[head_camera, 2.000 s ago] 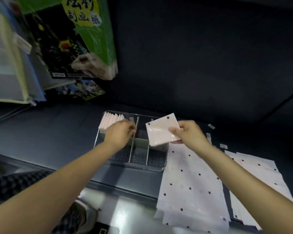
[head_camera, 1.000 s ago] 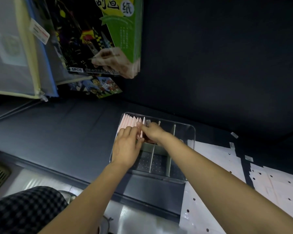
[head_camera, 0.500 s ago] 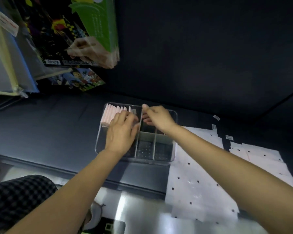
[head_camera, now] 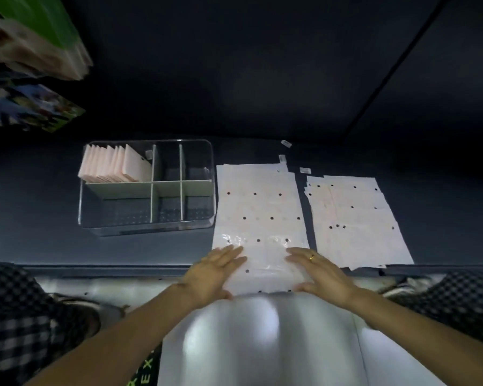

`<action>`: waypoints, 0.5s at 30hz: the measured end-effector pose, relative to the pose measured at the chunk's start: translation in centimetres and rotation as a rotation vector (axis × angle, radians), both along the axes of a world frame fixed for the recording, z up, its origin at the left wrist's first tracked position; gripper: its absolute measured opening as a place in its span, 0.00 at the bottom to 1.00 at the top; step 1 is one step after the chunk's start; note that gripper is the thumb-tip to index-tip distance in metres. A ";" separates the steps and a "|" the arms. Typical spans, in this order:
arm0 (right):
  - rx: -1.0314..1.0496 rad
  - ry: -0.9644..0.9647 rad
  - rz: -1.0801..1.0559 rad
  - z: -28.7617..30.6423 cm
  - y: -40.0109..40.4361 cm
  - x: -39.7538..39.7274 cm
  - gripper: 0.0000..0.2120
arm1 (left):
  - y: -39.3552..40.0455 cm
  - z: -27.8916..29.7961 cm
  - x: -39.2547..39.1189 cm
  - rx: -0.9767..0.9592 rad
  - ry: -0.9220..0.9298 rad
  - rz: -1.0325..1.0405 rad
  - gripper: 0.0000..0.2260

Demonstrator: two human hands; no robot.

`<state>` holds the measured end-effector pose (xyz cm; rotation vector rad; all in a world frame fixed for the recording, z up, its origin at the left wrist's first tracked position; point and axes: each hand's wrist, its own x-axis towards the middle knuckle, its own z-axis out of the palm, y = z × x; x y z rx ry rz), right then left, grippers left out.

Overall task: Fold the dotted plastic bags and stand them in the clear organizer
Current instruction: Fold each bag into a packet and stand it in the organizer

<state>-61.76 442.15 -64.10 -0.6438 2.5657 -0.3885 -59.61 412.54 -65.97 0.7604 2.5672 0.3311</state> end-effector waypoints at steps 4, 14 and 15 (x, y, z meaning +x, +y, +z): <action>-0.057 0.114 0.000 -1.0 0.9 0.3 0.22 | 0.4 -1.1 0.1 -0.058 0.052 -0.017 0.42; -0.308 0.042 -0.134 -1.8 1.2 -0.7 0.06 | 1.3 -0.7 -0.2 -0.003 0.083 0.066 0.34; -0.317 -0.013 -0.166 -1.5 1.2 -1.1 0.07 | 1.4 -0.5 -0.3 0.041 0.094 0.091 0.29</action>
